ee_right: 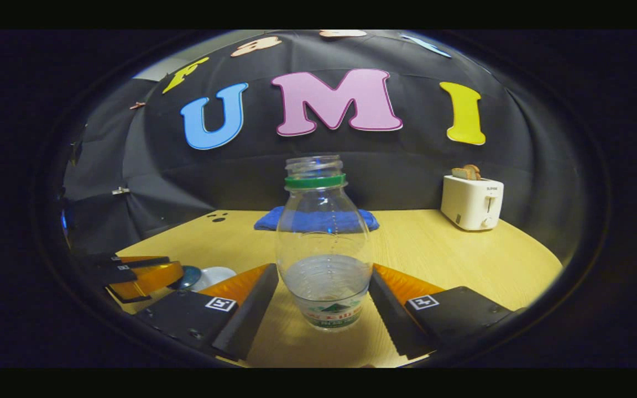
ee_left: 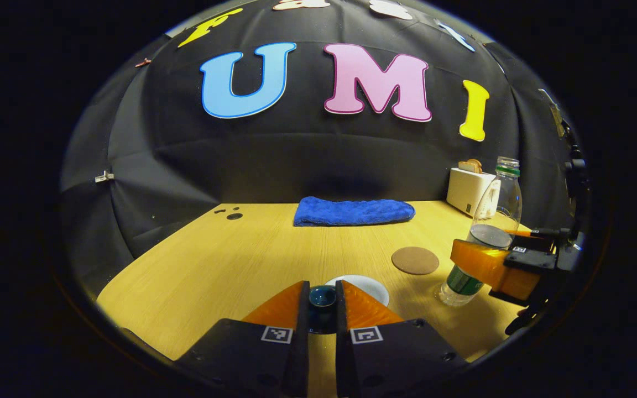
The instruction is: Open the teacup lid with one hand, grasp the water bottle and pour water into the teacup with the other hand; after pouring, place the water bottle on the coaster and then close the teacup lid.
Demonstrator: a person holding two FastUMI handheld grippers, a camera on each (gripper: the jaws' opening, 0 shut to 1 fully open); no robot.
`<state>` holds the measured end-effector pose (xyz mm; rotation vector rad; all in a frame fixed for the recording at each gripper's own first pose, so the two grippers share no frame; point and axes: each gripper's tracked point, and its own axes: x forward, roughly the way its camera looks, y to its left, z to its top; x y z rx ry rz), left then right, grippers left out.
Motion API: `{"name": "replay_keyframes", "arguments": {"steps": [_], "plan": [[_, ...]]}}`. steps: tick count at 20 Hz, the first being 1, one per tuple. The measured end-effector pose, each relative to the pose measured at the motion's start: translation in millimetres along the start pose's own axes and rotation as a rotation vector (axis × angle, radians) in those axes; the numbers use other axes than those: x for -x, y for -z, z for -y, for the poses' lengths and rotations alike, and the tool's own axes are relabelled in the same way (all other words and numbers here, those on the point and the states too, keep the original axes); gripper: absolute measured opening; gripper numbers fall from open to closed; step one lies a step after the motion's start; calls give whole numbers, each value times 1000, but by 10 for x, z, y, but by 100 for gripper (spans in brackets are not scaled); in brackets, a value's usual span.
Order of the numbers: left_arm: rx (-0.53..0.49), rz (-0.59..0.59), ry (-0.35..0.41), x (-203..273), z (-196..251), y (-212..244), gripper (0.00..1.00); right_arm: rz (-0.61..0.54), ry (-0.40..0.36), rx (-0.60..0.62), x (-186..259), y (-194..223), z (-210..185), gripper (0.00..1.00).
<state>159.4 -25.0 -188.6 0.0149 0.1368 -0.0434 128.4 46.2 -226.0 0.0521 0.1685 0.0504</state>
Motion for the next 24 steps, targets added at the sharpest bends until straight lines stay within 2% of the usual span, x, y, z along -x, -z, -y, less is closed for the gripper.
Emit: {"name": "replay_keyframes", "arguments": {"steps": [2, 3, 4, 5, 6, 7, 8, 9, 10, 11, 13, 18, 20, 21, 24], "plan": [[-3, -5, 3, 12, -4, 17, 24, 8, 20, 4, -34, -11, 27, 89], [-6, -6, 5, 22, -12, 22, 20, 10, 23, 3, -43, -8, 22, 81], [-8, -6, 8, 30, -17, 17, 19, 9, 24, 10, -40, -18, 9, 80], [-11, -3, 10, 26, -17, 18, 23, 5, 27, 20, -43, -4, 4, 80], [-11, -2, 11, 27, -23, 8, 19, 5, 27, 32, -44, -2, -3, 79], [-10, -1, 12, 26, -33, 12, 23, 6, 17, 45, -32, -14, -29, 78], [-6, -2, 14, 32, -36, 3, 24, 9, 0, 62, -32, -13, -54, 72], [1, 1, 13, 38, -55, -5, 20, 9, -14, 77, -26, -20, -75, 76], [5, 4, 10, 48, -79, -30, 24, 7, -19, 88, -23, -30, -82, 75], [8, 8, 7, 66, -108, -37, 20, 4, -28, 109, -37, -46, -93, 73], [18, 14, -4, 108, -207, -70, 24, 5, -38, 190, -51, -100, -82, 73], [63, 30, -44, 235, -514, -87, 24, 28, -72, 417, -102, -247, -125, 73], [80, 32, -71, 285, -675, -67, 23, 14, -66, 504, -142, -242, -108, 73], [86, 33, -83, 306, -751, -59, 27, 8, -55, 570, -170, -262, -94, 73], [100, 33, -116, 372, -978, -8, 19, 15, -41, 762, -244, -292, -117, 73]]}}
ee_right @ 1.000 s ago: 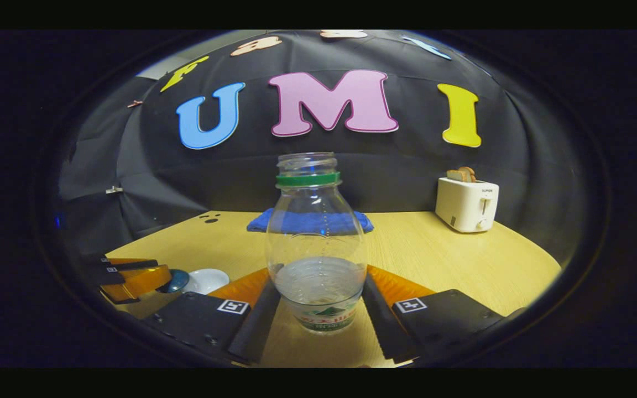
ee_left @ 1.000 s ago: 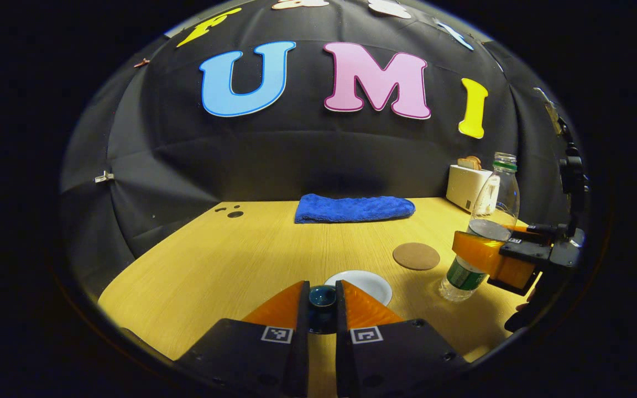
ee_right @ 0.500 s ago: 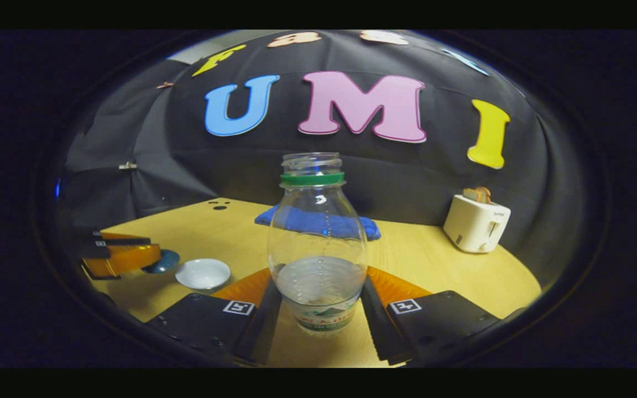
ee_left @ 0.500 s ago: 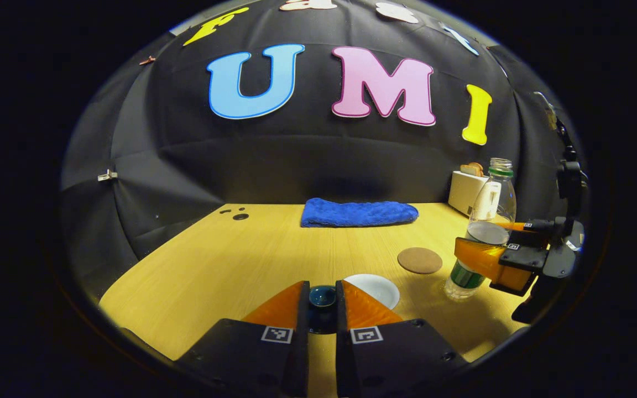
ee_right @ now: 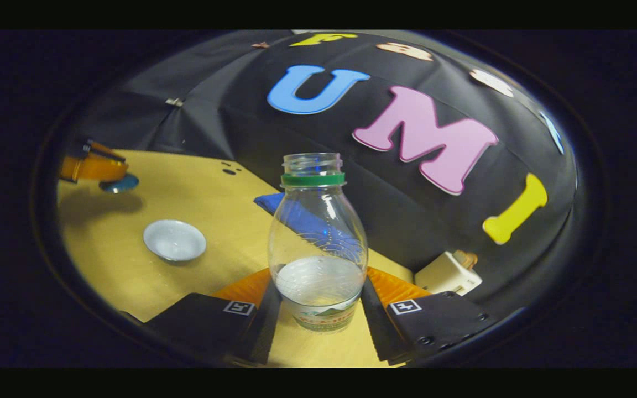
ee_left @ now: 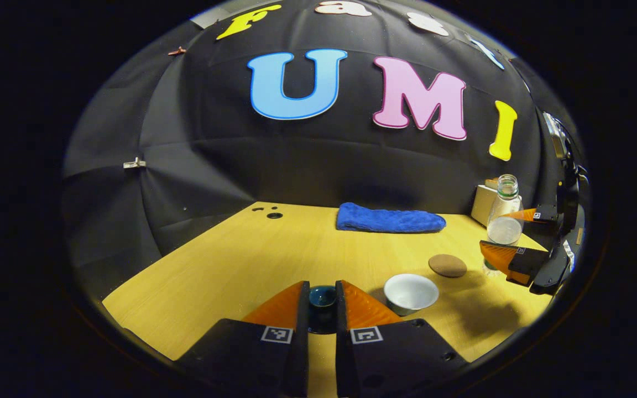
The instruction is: Open the teacup lid with one hand, grasp the water bottle and pour water into the teacup with the other hand; after pouring, place the water bottle on the coaster and then close the teacup lid.
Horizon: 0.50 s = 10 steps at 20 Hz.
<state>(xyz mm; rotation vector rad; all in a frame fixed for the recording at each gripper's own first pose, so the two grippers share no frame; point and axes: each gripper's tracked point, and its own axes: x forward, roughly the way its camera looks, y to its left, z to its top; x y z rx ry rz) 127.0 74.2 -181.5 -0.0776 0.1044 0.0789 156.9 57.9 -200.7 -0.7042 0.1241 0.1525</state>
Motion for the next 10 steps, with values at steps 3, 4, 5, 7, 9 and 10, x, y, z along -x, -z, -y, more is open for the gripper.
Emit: {"name": "replay_keyframes", "arguments": {"steps": [3, 4, 5, 7, 9, 10], "plan": [[-1, 8, -22, 41, -188, 13, 23, 10, -24, 135, -71, -30, -100, 73], [-8, 11, -25, 52, -232, 8, 24, 11, -40, 170, -68, -30, -160, 73], [-18, 15, -27, 65, -274, 14, 23, 14, -51, 202, -70, -35, -212, 73], [-18, 18, -18, 90, -307, 18, 24, 9, -68, 259, -79, -21, -298, 73], [-6, 18, -4, 107, -305, 28, 23, 8, -80, 294, -93, -22, -366, 73], [-8, 19, -1, 125, -316, 30, 24, 6, -88, 307, -109, -26, -402, 73]]}}
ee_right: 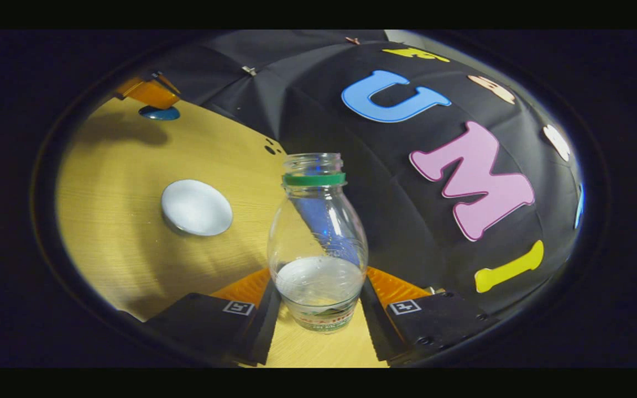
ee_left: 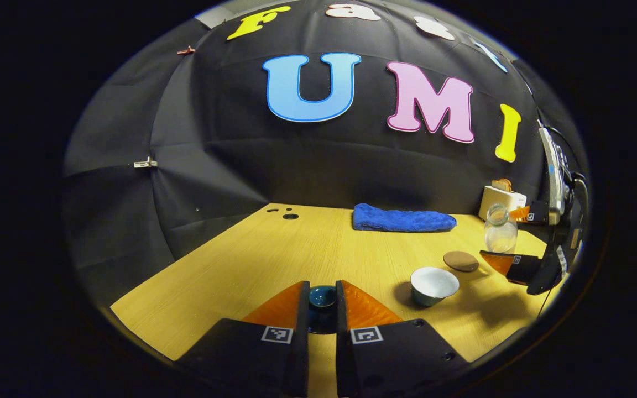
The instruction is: Open the teacup lid with one hand, grasp the water bottle and pour water into the teacup with the other hand; after pouring, place the water bottle on the coaster and then close the teacup lid.
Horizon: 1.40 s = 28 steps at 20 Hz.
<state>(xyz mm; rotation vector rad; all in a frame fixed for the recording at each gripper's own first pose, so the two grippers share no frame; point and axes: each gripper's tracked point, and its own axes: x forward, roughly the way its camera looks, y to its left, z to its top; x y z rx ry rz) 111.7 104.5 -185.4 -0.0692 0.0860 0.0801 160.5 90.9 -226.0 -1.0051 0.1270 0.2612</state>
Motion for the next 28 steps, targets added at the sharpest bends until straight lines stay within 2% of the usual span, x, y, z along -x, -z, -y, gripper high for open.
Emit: {"name": "replay_keyframes", "arguments": {"steps": [2, 3, 4, 11, 19, 28], "plan": [[-5, 1, 5, 15, -13, 11, 23, -2, -9, 37, -29, -23, -67, 73], [-7, -1, 9, 21, -28, 17, 24, 0, -10, 62, -46, -47, -86, 69], [-10, -2, 12, 33, -36, 13, 23, 4, -11, 91, -60, -65, -100, 73], [1, -12, 18, 63, -150, 66, 23, 32, -22, 280, -222, -170, -213, 72], [19, -28, 18, 58, -251, 164, 24, 5, -58, 367, -382, -22, -310, 73], [17, -37, 21, 24, -271, 176, 24, 31, -71, 494, -444, 15, -321, 73]]}}
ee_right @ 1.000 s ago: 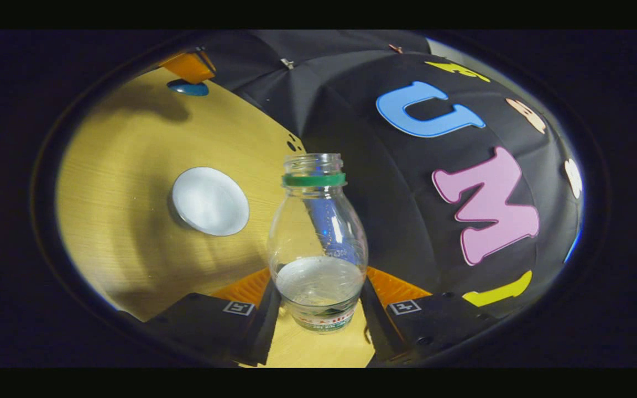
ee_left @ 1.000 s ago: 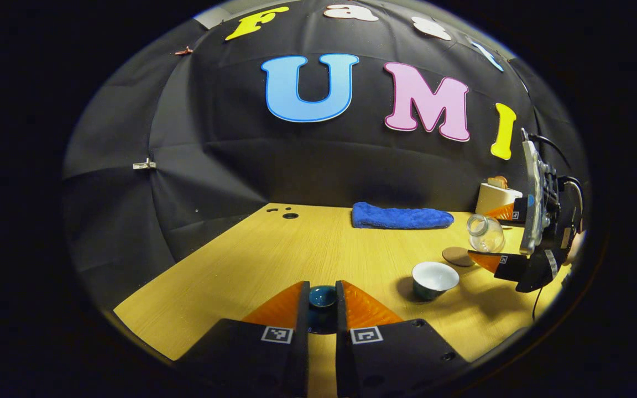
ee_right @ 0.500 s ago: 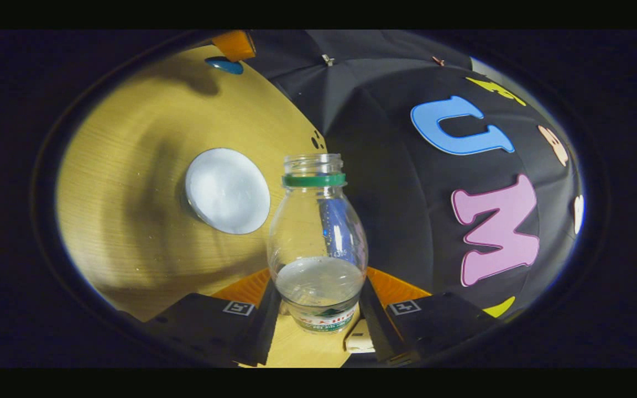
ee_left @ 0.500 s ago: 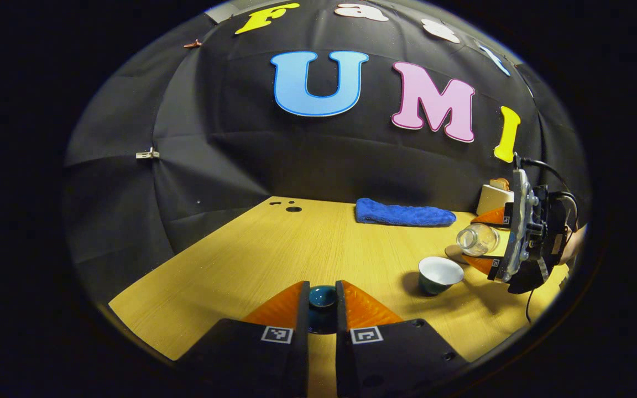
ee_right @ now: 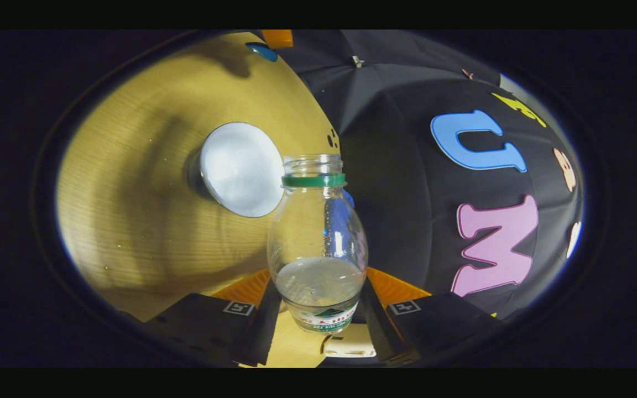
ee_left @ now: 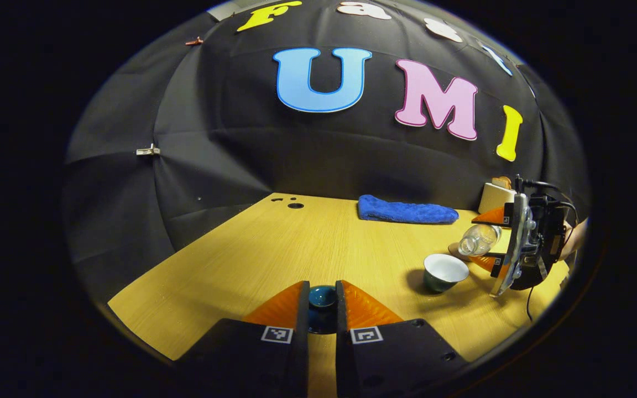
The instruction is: Open the teacup lid with one hand, grasp the water bottle and pour water into the teacup with the other hand; after pouring, place the water bottle on the coaster and then close the teacup lid.
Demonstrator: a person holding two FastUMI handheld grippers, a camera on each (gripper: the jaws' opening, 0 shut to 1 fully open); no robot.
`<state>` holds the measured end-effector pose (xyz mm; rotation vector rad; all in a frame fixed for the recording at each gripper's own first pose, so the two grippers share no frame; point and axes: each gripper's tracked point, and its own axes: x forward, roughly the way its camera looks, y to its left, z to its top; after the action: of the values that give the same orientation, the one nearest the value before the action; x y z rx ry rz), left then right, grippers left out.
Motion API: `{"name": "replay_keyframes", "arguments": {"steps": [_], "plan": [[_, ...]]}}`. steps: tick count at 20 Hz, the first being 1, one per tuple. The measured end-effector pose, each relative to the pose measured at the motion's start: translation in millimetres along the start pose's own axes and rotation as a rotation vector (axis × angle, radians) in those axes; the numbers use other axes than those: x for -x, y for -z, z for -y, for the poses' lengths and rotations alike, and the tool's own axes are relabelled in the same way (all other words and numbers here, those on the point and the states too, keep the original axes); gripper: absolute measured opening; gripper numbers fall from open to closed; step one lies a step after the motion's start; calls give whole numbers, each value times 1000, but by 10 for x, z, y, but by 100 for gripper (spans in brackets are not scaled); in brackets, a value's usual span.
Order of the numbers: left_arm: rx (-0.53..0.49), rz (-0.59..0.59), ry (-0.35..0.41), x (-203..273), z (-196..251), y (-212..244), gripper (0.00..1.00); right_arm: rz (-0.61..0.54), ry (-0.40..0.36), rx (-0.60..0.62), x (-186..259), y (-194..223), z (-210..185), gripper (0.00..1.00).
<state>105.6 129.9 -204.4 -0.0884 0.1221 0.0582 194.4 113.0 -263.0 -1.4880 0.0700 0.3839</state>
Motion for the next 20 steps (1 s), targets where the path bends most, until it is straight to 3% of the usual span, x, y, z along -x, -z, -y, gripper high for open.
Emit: {"name": "replay_keyframes", "arguments": {"steps": [8, 9, 10, 20], "plan": [[2, -8, 12, -35, 20, 34, 24, 25, -16, 123, -103, 64, -53, 72], [4, -11, 11, -36, 16, 45, 24, 26, -22, 130, -104, 72, -54, 68], [7, -12, 9, -34, 11, 47, 24, 32, -24, 133, -99, 65, -59, 72], [1, -14, 0, -45, -74, 32, 24, 48, -13, 249, -168, 120, -47, 72]]}}
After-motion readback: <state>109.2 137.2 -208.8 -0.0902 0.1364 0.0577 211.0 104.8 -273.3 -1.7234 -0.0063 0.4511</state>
